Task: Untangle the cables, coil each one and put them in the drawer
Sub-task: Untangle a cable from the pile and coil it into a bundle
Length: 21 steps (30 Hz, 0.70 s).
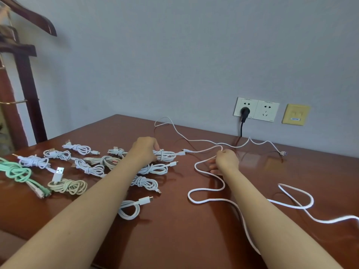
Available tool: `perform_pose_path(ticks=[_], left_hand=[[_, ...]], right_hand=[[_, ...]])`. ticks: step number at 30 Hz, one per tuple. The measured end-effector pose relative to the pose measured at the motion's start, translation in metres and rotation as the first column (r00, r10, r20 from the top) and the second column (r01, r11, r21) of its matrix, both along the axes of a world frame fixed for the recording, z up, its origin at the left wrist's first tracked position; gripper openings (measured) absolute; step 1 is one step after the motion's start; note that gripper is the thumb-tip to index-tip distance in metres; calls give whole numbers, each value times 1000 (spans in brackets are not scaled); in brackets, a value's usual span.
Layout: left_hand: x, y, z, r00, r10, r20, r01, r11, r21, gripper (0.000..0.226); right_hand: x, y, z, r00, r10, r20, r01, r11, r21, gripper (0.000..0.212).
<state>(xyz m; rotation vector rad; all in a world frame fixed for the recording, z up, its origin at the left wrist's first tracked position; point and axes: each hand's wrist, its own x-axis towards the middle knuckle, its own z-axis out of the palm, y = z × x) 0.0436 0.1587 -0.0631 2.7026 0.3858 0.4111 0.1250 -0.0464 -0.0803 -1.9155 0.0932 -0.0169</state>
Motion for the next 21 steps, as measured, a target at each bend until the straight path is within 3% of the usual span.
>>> perform_pose_path(ticks=[5, 9, 14, 21], left_hand=[[0, -7, 14, 990, -44, -132, 39, 999, -37, 38], [-1, -15, 27, 993, -76, -96, 67, 994, -88, 39], [-3, -34, 42, 993, -111, 30, 114, 988, -105, 36], [6, -101, 49, 924, -342, 169, 364, 923, -123, 44]], right_hand=[[-4, -15, 1, 998, 2, 55, -2, 1000, 8, 21], [-11, -21, 3, 997, -4, 71, 2, 1000, 30, 23], [-13, -30, 7, 991, -31, 130, 39, 997, -62, 23], [-16, -52, 20, 977, -91, 195, 106, 992, -69, 16]])
